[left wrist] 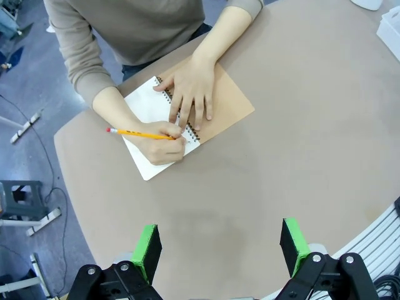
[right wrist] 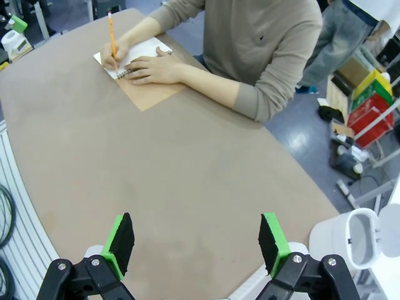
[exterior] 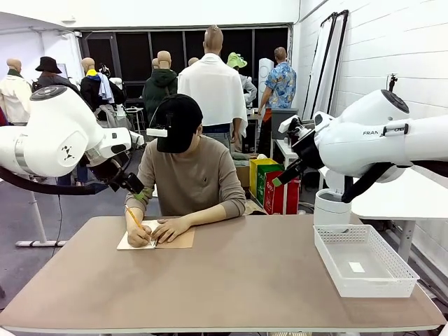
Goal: Sort the paper based on its condition.
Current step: If a person hands you a paper, place it in the Organizing basket , and if it's crumpled, put it in the Trash can.
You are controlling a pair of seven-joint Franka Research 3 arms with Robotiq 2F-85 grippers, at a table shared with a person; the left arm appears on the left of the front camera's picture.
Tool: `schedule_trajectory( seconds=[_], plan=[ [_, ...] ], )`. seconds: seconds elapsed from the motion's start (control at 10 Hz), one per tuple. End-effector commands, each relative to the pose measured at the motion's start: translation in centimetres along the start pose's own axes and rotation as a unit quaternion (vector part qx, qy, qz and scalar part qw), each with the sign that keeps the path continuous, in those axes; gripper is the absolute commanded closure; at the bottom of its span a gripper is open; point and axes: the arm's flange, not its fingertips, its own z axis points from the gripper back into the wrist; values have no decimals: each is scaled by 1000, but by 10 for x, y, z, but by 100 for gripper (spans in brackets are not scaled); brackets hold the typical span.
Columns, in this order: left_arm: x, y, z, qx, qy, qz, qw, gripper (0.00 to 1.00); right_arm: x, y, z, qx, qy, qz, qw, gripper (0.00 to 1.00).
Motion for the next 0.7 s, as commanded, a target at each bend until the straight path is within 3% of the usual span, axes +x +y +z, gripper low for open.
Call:
schedule_trajectory(
  seconds=[0.0, 0.6],
  plan=[
    [-3, 3, -4, -15, 2, -3, 1000, 0, -8, -1, -9, 0, -11, 4, 1000, 0],
    [0, 0, 0, 0, 0, 0, 1000, 0, 0, 0, 0, 0, 0, 0, 1000, 0]
  ],
)
